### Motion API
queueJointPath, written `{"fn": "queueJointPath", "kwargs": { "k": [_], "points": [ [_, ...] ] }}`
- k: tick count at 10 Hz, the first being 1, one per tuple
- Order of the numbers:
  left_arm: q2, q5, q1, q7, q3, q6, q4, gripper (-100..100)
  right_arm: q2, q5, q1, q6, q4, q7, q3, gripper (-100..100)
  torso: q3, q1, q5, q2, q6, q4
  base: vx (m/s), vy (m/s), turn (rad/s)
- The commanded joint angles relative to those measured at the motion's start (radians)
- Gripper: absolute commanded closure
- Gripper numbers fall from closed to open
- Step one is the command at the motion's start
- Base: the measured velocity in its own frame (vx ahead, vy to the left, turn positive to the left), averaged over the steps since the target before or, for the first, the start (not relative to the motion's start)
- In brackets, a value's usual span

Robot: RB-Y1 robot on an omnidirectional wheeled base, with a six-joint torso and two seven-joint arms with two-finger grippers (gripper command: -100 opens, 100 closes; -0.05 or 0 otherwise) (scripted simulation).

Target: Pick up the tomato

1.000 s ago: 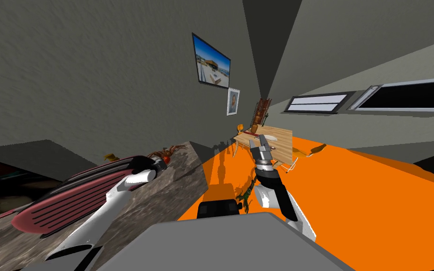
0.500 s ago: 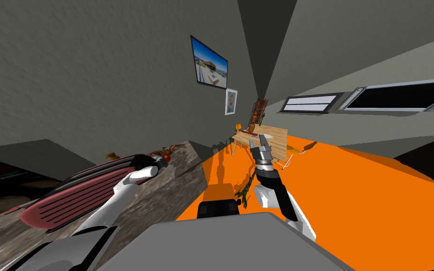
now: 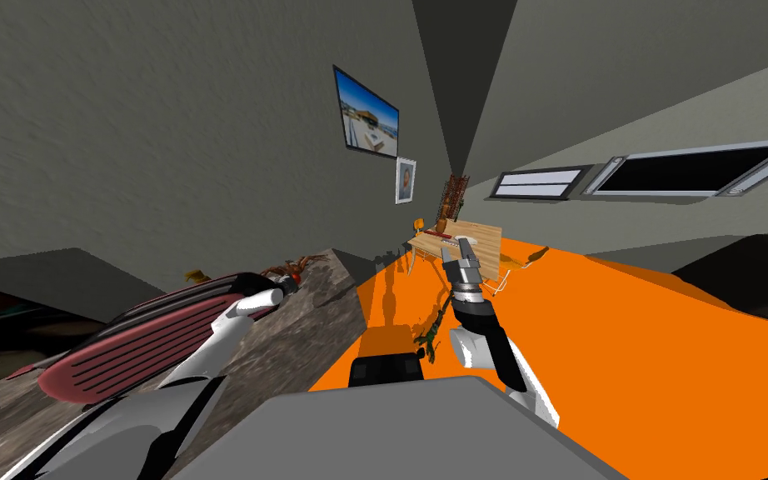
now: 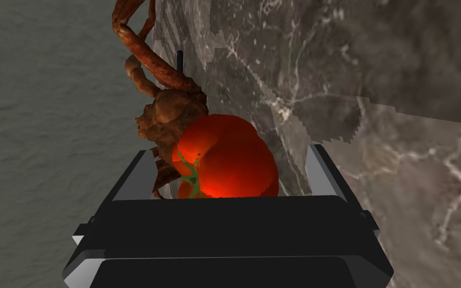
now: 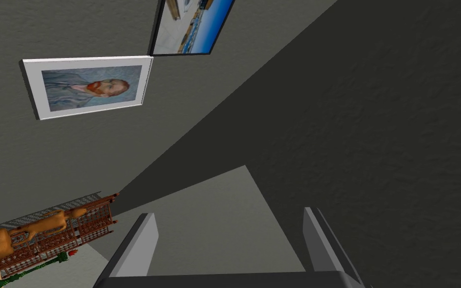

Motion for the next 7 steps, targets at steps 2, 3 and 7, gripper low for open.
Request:
{"fn": "queueJointPath", "kwargs": {
  "k": [2, 3, 7],
  "points": [
    [-0.002, 0.0, -0.051, -0.015, 0.0, -0.002, 0.075, -100, 0.0, 0.0, 0.0, 0.0, 0.0, 0.0, 0.0, 0, -0.001, 0.0, 0.0, -0.001, 0.0, 0.0, -0.041, -0.001, 0.013],
    [-0.002, 0.0, -0.051, -0.015, 0.0, -0.002, 0.102, -100, 0.0, 0.0, 0.0, 0.0, 0.0, 0.0, 0.0, 0, -0.002, 0.0, 0.0, -0.003, 0.0, -0.001, 0.005, -0.006, 0.004],
    [-0.012, 0.026, -0.153, -0.076, -0.001, -0.026, 0.21, -100, 0.0, 0.0, 0.0, 0.0, 0.0, 0.0, 0.0, 0, 0.0, 0.0, 0.0, -0.001, 0.0, 0.0, -0.067, -0.001, -0.047]
  ]
}}
